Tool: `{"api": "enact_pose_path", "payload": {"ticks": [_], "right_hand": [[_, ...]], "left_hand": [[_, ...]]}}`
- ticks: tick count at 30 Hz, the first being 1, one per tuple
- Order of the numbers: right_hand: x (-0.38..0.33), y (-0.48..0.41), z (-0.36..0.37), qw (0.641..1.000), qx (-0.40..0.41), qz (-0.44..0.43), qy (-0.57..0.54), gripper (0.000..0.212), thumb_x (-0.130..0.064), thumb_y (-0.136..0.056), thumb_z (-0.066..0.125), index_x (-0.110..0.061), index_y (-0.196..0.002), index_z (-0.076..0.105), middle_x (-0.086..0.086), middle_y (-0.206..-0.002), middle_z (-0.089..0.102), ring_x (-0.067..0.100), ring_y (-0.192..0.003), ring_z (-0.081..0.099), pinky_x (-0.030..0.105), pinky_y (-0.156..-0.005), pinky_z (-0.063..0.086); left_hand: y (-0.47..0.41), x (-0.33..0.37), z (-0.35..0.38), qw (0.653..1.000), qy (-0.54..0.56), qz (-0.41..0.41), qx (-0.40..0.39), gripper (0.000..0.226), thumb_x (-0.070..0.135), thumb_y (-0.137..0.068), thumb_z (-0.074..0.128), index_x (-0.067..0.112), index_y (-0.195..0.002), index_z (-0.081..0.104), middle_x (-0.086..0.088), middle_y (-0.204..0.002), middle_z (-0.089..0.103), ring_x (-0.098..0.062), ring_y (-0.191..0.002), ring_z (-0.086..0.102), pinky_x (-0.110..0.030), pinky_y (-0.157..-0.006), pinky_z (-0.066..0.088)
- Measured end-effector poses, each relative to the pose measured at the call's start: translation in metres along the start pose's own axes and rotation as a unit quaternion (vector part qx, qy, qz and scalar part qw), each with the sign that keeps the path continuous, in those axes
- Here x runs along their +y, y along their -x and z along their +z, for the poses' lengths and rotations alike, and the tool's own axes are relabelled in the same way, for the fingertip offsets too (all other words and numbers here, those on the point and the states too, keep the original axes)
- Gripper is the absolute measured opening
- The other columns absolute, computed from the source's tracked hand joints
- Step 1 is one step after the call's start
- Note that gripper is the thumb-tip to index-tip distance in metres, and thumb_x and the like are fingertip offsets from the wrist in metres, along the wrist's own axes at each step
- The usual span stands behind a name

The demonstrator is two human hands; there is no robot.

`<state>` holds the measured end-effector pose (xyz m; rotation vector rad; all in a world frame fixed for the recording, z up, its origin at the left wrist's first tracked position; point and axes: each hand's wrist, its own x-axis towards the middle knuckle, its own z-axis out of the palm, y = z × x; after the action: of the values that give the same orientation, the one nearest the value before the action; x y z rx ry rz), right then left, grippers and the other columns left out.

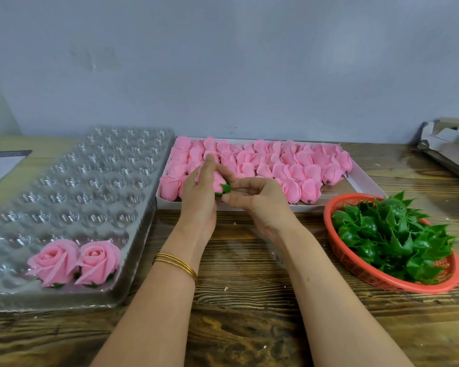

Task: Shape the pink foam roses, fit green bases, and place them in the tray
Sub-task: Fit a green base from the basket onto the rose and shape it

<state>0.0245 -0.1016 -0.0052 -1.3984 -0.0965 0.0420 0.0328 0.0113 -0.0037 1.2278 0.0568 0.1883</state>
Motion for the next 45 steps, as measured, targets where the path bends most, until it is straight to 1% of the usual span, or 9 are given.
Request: {"api": "enact_pose_path", "payload": {"ticks": [4,9,13,18,27,31,39,42,45], "right_hand": [[-0.0016,-0.0008,0.0002,0.999,-0.025,0.025,-0.038,0.016,0.013,-0.084,0.063,-0.001,-0.083,0.071,0.007,-0.075,0.071,0.019,-0.080,0.068,0.031,-0.089,0.056],[-0.0033,0.0002,-0.0017,0.990,-0.049,0.071,-0.113,0.009,0.009,-0.089,0.059,0.005,-0.086,0.068,0.015,-0.079,0.069,0.023,-0.076,0.070,0.029,-0.081,0.060],[-0.0033,0.0005,-0.0021,0.982,-0.049,0.092,-0.155,0.009,0.008,-0.089,0.059,0.009,-0.093,0.067,0.020,-0.086,0.071,0.028,-0.080,0.071,0.032,-0.081,0.060],[-0.0042,0.0016,0.0007,0.975,-0.051,0.102,-0.190,0.015,0.013,-0.088,0.057,0.009,-0.099,0.066,0.017,-0.088,0.073,0.025,-0.081,0.073,0.031,-0.078,0.061],[-0.0038,0.0030,0.0012,0.984,-0.042,0.080,-0.155,0.022,0.017,-0.083,0.059,0.004,-0.099,0.066,0.014,-0.081,0.073,0.021,-0.076,0.072,0.029,-0.077,0.061],[-0.0044,0.0022,0.0009,0.982,-0.044,0.085,-0.165,0.021,0.017,-0.083,0.059,0.006,-0.100,0.066,0.016,-0.084,0.072,0.022,-0.078,0.071,0.029,-0.078,0.060],[-0.0078,0.0019,0.0008,0.970,-0.064,0.111,-0.207,0.013,0.010,-0.090,0.055,0.007,-0.087,0.068,0.006,-0.104,0.072,0.015,-0.089,0.071,0.027,-0.079,0.060],[-0.0086,0.0028,0.0001,0.968,-0.076,0.131,-0.198,0.020,0.003,-0.093,0.055,0.003,-0.082,0.071,0.011,-0.089,0.072,0.019,-0.078,0.073,0.026,-0.071,0.061],[-0.0080,0.0036,0.0003,0.970,-0.073,0.141,-0.182,0.019,0.002,-0.094,0.055,0.003,-0.083,0.070,0.017,-0.077,0.069,0.023,-0.070,0.073,0.026,-0.067,0.061]], "left_hand": [[0.0015,0.0044,-0.0012,1.000,0.019,-0.014,0.003,0.052,0.041,-0.101,0.049,0.024,-0.053,0.064,-0.001,-0.065,0.060,-0.018,-0.073,0.056,-0.040,-0.080,0.047],[0.0021,0.0061,-0.0008,0.999,0.029,-0.023,-0.004,0.051,0.042,-0.100,0.050,0.021,-0.055,0.062,-0.002,-0.066,0.060,-0.023,-0.078,0.056,-0.041,-0.079,0.049],[0.0009,0.0042,-0.0023,0.999,0.022,-0.009,-0.022,0.049,0.043,-0.100,0.050,0.025,-0.059,0.070,0.001,-0.072,0.067,-0.014,-0.073,0.063,-0.029,-0.065,0.051],[-0.0001,0.0004,-0.0032,0.999,0.012,0.009,-0.037,0.043,0.041,-0.100,0.050,0.024,-0.071,0.077,0.003,-0.085,0.074,-0.007,-0.084,0.069,-0.026,-0.072,0.053],[0.0007,-0.0017,-0.0016,0.999,0.012,0.004,-0.053,0.031,0.041,-0.099,0.052,0.030,-0.092,0.080,0.003,-0.101,0.073,-0.018,-0.108,0.064,-0.036,-0.084,0.051],[0.0023,-0.0001,-0.0014,0.999,0.011,0.005,-0.050,0.037,0.041,-0.099,0.051,0.027,-0.080,0.079,-0.001,-0.101,0.075,-0.019,-0.106,0.067,-0.040,-0.091,0.053],[-0.0015,0.0004,-0.0011,0.997,0.049,-0.016,-0.050,0.052,0.038,-0.100,0.050,0.024,-0.051,0.060,0.001,-0.073,0.069,-0.013,-0.071,0.066,-0.034,-0.072,0.050],[-0.0016,0.0000,-0.0021,0.996,0.068,-0.020,-0.056,0.051,0.037,-0.100,0.052,0.022,-0.051,0.059,-0.001,-0.071,0.067,-0.012,-0.068,0.065,-0.027,-0.065,0.054],[-0.0021,-0.0009,-0.0032,0.996,0.067,-0.022,-0.059,0.050,0.036,-0.099,0.053,0.021,-0.053,0.061,-0.003,-0.071,0.066,-0.013,-0.071,0.065,-0.026,-0.069,0.056]]}}
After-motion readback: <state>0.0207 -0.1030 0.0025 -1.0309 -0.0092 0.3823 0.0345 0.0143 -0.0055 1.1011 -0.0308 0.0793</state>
